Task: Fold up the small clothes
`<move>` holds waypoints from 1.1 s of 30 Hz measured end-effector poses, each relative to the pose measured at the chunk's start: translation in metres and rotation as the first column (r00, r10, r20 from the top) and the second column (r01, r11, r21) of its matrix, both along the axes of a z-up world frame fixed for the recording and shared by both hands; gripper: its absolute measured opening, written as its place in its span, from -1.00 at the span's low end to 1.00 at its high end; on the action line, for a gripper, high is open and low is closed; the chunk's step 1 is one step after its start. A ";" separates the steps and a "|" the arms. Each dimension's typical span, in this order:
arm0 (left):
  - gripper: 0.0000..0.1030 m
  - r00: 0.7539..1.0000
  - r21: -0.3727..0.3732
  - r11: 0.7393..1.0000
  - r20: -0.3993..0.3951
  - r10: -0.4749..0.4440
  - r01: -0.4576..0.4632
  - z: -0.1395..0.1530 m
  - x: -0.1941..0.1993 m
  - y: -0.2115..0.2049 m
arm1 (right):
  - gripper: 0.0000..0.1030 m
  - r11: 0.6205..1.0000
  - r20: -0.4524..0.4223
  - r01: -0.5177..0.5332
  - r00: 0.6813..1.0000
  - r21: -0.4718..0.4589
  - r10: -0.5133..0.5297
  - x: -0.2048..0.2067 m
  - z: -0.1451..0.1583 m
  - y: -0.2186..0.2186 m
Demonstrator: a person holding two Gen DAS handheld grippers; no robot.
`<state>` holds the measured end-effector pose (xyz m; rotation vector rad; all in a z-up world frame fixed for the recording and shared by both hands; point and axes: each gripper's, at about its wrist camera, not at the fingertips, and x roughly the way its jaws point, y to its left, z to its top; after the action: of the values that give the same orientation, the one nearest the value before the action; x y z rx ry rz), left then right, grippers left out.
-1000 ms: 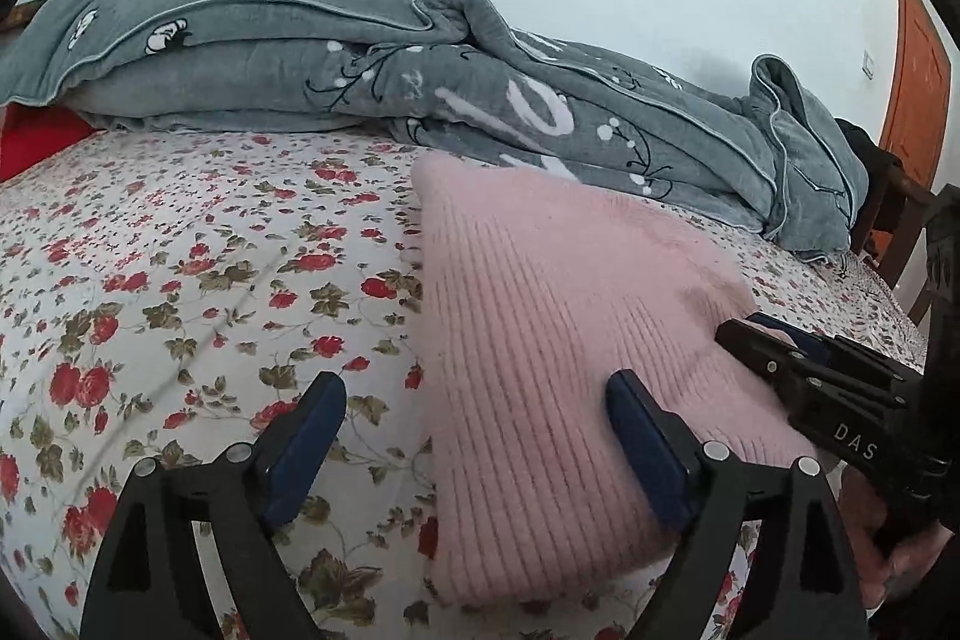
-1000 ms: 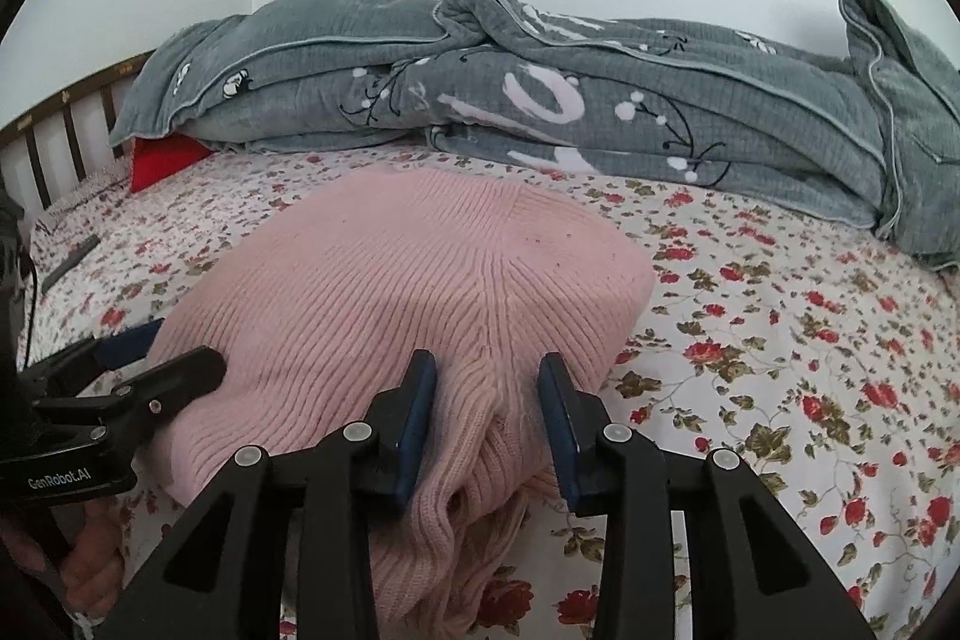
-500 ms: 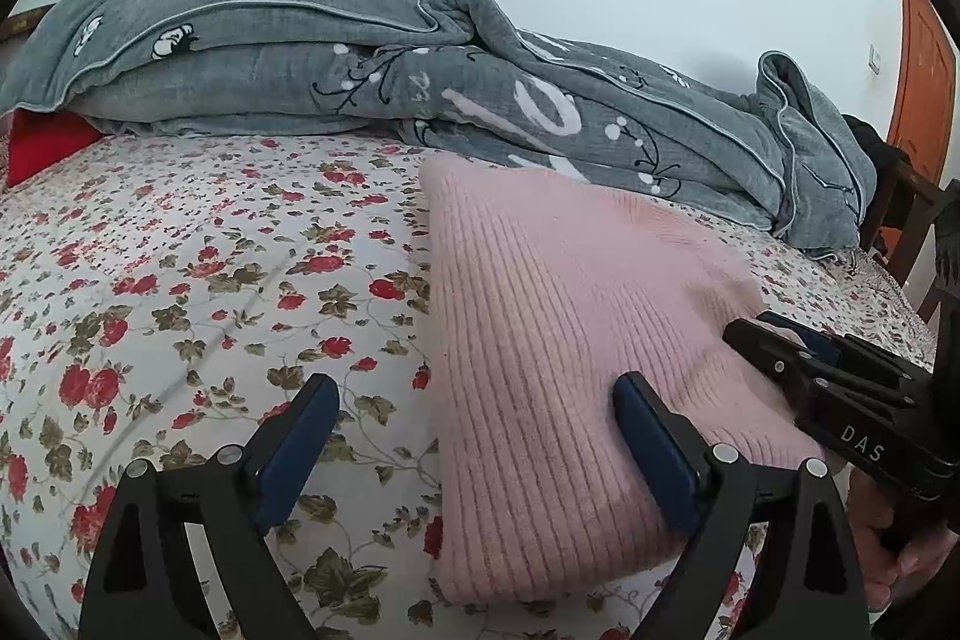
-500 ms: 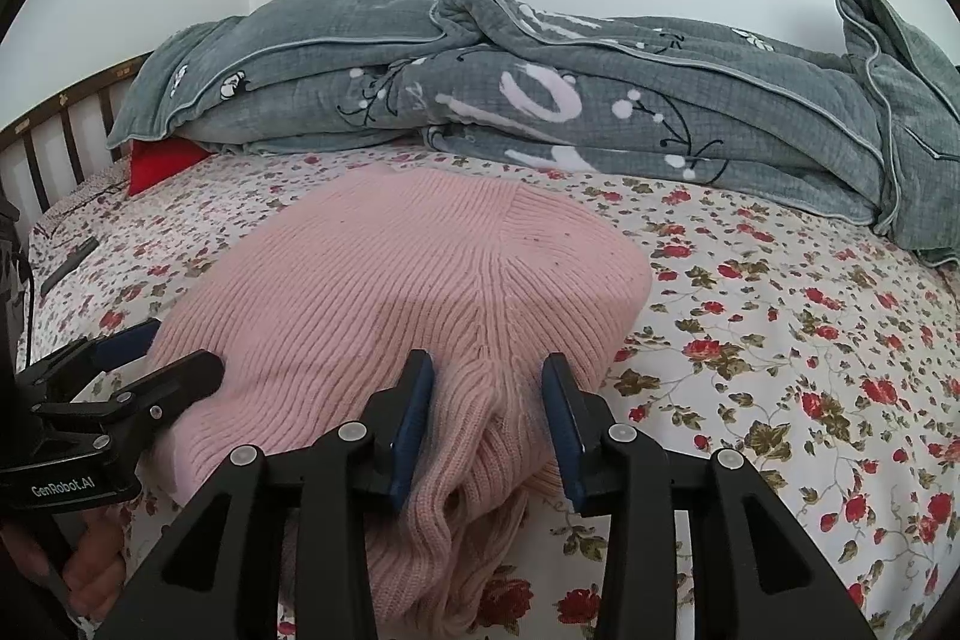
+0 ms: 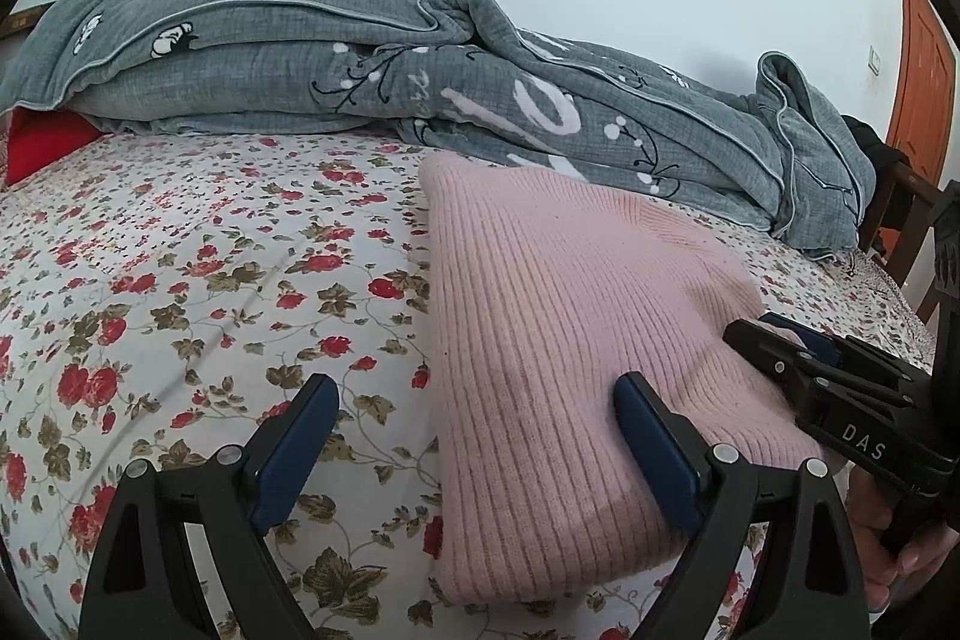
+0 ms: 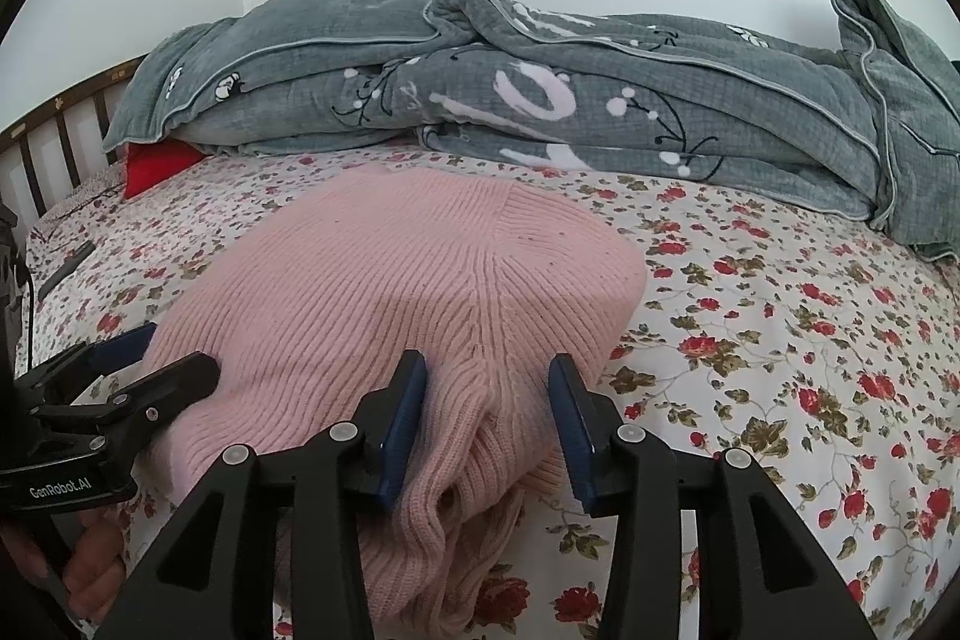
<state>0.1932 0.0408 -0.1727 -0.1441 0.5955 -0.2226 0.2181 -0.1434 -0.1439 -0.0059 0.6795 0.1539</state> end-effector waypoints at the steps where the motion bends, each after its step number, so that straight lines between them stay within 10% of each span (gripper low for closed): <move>1: 0.83 1.000 0.000 1.000 0.000 0.000 0.000 0.000 0.000 0.000 | -0.16 1.000 -0.001 0.001 1.000 0.003 -0.001 0.000 0.000 0.000; 7: 0.83 1.000 0.000 1.000 -0.007 0.006 -0.006 0.000 -0.003 0.001 | 0.35 0.994 -0.101 0.059 0.994 0.090 -0.050 0.009 -0.001 -0.017; 11: 0.80 0.999 0.004 1.000 -0.044 -0.030 0.030 0.005 -0.012 0.002 | 0.35 0.968 -0.161 0.089 0.986 0.236 -0.051 0.002 -0.002 -0.041; 19: 0.76 0.995 -0.040 0.996 -0.042 -0.085 0.083 0.025 -0.036 0.030 | 0.16 0.999 -0.007 0.009 1.000 -0.046 -0.009 -0.047 0.037 -0.015; 24: 0.76 0.999 -0.057 0.998 -0.011 -0.033 0.033 0.043 -0.032 0.038 | 0.16 0.997 0.100 -0.074 0.992 -0.014 0.075 -0.064 0.065 0.009; 33: 0.76 1.000 0.017 1.000 -0.015 0.019 -0.019 0.049 -0.022 0.038 | -0.44 0.981 -0.003 -0.100 0.995 -0.164 0.101 -0.048 0.000 0.044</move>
<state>0.1709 0.0789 -0.1234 -0.1353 0.6106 -0.1979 0.1705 -0.0999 -0.1437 -0.1985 0.6851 0.1949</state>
